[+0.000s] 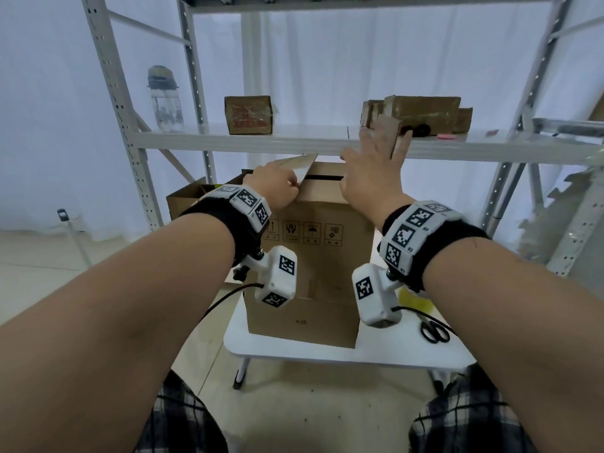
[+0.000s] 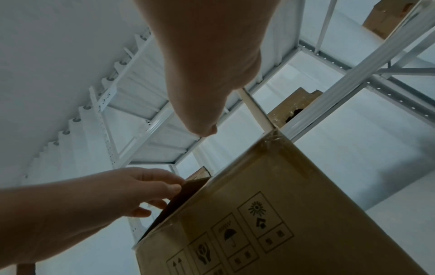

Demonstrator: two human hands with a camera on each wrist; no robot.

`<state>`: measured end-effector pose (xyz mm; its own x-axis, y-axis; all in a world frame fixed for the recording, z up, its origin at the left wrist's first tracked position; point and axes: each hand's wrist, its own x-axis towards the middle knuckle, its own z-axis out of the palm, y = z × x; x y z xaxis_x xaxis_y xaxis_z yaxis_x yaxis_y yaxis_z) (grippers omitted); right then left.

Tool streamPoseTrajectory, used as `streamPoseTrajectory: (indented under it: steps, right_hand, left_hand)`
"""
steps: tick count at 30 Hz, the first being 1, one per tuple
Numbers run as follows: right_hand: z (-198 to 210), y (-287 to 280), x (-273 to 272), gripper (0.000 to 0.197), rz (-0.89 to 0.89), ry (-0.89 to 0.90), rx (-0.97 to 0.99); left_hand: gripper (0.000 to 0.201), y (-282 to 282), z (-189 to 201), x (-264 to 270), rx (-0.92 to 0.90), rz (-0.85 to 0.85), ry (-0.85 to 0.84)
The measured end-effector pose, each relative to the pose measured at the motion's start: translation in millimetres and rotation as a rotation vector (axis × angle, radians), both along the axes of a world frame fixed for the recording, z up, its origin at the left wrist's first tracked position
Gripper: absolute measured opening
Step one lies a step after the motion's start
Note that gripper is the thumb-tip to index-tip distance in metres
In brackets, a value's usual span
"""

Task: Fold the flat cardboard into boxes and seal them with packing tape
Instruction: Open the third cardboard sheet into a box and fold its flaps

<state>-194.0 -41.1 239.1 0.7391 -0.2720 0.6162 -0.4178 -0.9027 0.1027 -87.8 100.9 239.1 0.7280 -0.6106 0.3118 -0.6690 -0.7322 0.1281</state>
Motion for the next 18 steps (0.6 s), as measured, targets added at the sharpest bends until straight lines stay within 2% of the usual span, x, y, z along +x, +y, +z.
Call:
streamPoseTrajectory:
  steps: [5, 7, 9, 12, 15, 18]
  right_hand:
    - [-4.5, -8.1, -8.7, 0.058, 0.307, -0.314, 0.242]
    - [-4.7, -11.5, -12.2, 0.07, 0.375, -0.378, 0.294]
    - [-3.6, -18.3, -10.3, 0.075, 0.399, -0.422, 0.279]
    - [-6.6, -27.0, -7.7, 0.066, 0.347, -0.455, 0.13]
    - [-14.6, -23.5, -4.4, 0.063, 0.424, -0.512, 0.274]
    - [-27.4, -19.6, 15.1, 0.065, 0.372, -0.326, 0.437]
  left_hand:
    - [0.035, 0.0, 0.2, 8.1, 0.028, -0.036, 0.072]
    - [0.04, 5.0, -7.1, 11.4, -0.024, -0.041, 0.06]
    - [0.037, 11.5, -17.7, 15.2, -0.109, -0.084, 0.041]
    - [0.033, 18.5, -33.4, 19.0, -0.126, -0.106, -0.014]
    - [0.033, 22.2, -36.4, 23.8, -0.101, -0.036, 0.008]
    - [0.031, 26.3, -31.9, 28.3, -0.093, -0.061, 0.123]
